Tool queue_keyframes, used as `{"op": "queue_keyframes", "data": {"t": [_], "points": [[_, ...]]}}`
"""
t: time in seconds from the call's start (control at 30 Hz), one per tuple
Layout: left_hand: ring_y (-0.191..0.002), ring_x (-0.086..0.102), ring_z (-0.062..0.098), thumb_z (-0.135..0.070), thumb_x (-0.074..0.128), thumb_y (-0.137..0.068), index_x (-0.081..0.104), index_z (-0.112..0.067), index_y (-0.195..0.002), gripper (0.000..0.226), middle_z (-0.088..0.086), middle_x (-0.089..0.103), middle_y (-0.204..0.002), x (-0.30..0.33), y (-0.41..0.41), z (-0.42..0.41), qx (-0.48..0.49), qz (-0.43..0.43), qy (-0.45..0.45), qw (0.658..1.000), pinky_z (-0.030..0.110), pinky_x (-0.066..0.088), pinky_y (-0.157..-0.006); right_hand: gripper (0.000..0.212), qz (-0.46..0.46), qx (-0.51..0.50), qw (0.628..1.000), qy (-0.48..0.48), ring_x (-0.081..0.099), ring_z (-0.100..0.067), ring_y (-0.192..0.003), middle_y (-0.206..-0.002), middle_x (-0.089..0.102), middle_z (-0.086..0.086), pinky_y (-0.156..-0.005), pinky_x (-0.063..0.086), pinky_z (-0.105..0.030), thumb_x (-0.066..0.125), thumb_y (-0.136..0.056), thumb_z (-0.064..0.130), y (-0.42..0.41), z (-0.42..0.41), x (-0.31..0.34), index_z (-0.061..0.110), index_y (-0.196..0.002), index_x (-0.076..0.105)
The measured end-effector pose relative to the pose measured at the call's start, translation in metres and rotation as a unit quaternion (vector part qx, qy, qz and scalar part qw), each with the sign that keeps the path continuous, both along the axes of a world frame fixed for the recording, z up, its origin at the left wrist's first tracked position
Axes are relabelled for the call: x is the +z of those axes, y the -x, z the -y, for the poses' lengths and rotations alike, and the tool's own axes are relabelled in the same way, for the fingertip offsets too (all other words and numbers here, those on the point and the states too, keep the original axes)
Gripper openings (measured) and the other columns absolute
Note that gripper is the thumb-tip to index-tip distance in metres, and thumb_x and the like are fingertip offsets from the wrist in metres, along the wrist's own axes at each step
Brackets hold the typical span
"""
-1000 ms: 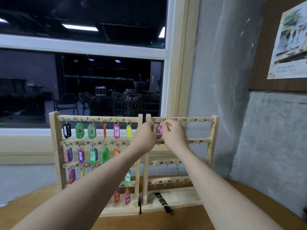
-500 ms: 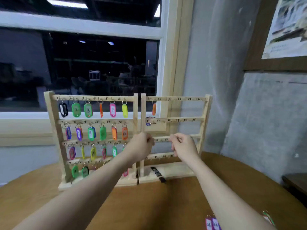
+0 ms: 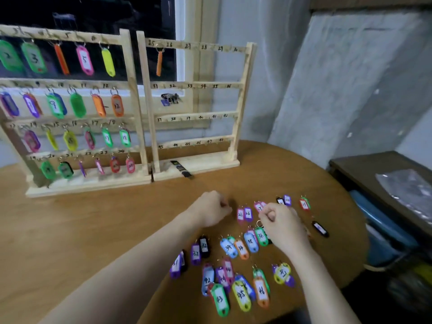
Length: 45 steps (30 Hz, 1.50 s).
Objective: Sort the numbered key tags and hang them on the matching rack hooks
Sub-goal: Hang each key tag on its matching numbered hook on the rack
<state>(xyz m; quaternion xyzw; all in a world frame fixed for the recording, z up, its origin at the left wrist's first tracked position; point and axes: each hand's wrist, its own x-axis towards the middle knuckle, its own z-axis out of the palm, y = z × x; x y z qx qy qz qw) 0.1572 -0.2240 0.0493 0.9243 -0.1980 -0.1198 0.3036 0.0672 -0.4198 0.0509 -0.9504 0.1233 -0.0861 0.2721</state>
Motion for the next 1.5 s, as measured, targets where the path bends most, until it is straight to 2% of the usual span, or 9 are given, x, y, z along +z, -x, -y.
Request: {"op": "queue_keyframes", "data": {"t": [0.07, 0.23, 0.43, 0.67, 0.93, 1.07, 1.23, 1.37, 1.5], "points": [[-0.097, 0.065, 0.025, -0.038, 0.064, -0.095, 0.075, -0.012, -0.103, 0.030, 0.006, 0.073, -0.104, -0.007, 0.000, 0.012, 0.022, -0.031, 0.010, 0.999, 0.031, 0.050, -0.082, 0.018, -0.009, -0.011, 1.000, 0.028, 0.055, -0.005, -0.071, -0.069, 0.064, 0.009, -0.050, 0.035, -0.023, 0.058, -0.098, 0.027, 0.002, 0.003, 0.000, 0.025, -0.082, 0.065], [-0.092, 0.066, 0.023, -0.057, 0.073, -0.079, 0.077, -0.022, -0.099, 0.040, 0.001, 0.073, -0.097, -0.016, -0.009, 0.035, 0.115, -0.060, 0.010, 0.991, 0.029, 0.048, -0.074, 0.009, -0.030, -0.003, 0.998, 0.056, 0.063, -0.020, -0.078, -0.075, 0.063, 0.010, -0.064, 0.051, -0.031, 0.062, -0.096, 0.029, -0.012, -0.002, 0.001, 0.024, -0.093, 0.069], [-0.088, 0.067, 0.025, -0.040, 0.077, -0.077, 0.069, -0.027, -0.070, 0.016, -0.001, 0.073, -0.088, -0.017, -0.010, 0.045, 0.128, -0.050, -0.036, 0.990, 0.033, 0.054, -0.082, 0.020, -0.072, 0.002, 0.991, 0.115, 0.063, -0.024, -0.082, -0.093, 0.071, 0.000, -0.067, 0.049, -0.031, 0.063, -0.097, 0.040, -0.030, -0.017, 0.003, 0.021, -0.099, 0.069], [-0.084, 0.066, 0.021, -0.027, 0.078, -0.077, 0.080, -0.018, -0.083, 0.011, -0.001, 0.071, -0.082, -0.019, -0.021, 0.039, 0.093, -0.087, -0.019, 0.992, 0.032, 0.054, -0.073, 0.040, -0.097, -0.014, 0.985, 0.144, 0.067, -0.025, -0.095, -0.104, 0.071, -0.005, -0.074, 0.054, -0.033, 0.064, -0.095, 0.051, -0.042, -0.021, 0.002, 0.014, -0.113, 0.067], [-0.075, 0.058, 0.014, -0.023, 0.078, -0.084, 0.080, -0.012, -0.089, 0.012, 0.004, 0.070, -0.084, -0.011, -0.013, 0.016, 0.032, -0.085, 0.048, 0.995, 0.025, 0.044, -0.065, 0.028, -0.120, 0.013, 0.980, 0.159, 0.067, -0.024, -0.087, -0.094, 0.070, -0.004, -0.075, 0.055, -0.035, 0.066, -0.096, 0.041, -0.050, -0.030, 0.002, 0.013, -0.101, 0.065], [-0.079, 0.059, 0.012, -0.026, 0.079, -0.086, 0.076, -0.015, -0.082, 0.012, 0.001, 0.070, -0.085, -0.003, -0.006, -0.004, 0.045, -0.088, 0.113, 0.989, 0.023, 0.042, -0.068, 0.020, -0.160, 0.024, 0.979, 0.126, 0.060, -0.021, -0.072, -0.076, 0.062, 0.000, -0.064, 0.051, -0.033, 0.070, -0.095, 0.030, -0.060, -0.037, -0.002, 0.018, -0.081, 0.062], [-0.081, 0.065, 0.011, -0.017, 0.077, -0.087, 0.076, -0.016, -0.080, 0.007, -0.002, 0.074, -0.082, 0.011, 0.000, -0.037, 0.086, -0.092, 0.184, 0.975, 0.027, 0.049, -0.083, 0.011, -0.140, 0.026, 0.985, 0.097, 0.066, -0.024, -0.090, -0.102, 0.067, -0.004, -0.076, 0.058, -0.040, 0.059, -0.099, 0.016, -0.062, -0.049, -0.002, 0.017, -0.110, 0.057], [-0.070, 0.064, 0.003, -0.013, 0.076, -0.088, 0.076, -0.018, -0.079, 0.011, -0.007, 0.073, -0.069, 0.027, -0.003, -0.058, 0.119, -0.091, 0.221, 0.964, 0.019, 0.045, -0.073, 0.024, -0.110, 0.055, 0.992, -0.021, 0.066, -0.019, -0.087, -0.104, 0.066, -0.006, -0.072, 0.057, -0.035, 0.050, -0.103, 0.015, -0.066, -0.057, 0.006, 0.018, -0.126, 0.043], [-0.071, 0.064, 0.009, -0.011, 0.072, -0.091, 0.076, -0.011, -0.084, 0.009, 0.006, 0.075, -0.076, 0.048, -0.003, -0.072, 0.116, -0.082, 0.246, 0.959, 0.013, 0.046, -0.063, 0.013, -0.084, 0.120, 0.982, -0.116, 0.060, -0.017, -0.069, -0.092, 0.061, -0.006, -0.059, 0.046, -0.029, 0.035, -0.108, 0.022, -0.071, -0.068, 0.028, 0.017, -0.115, 0.044]]}}
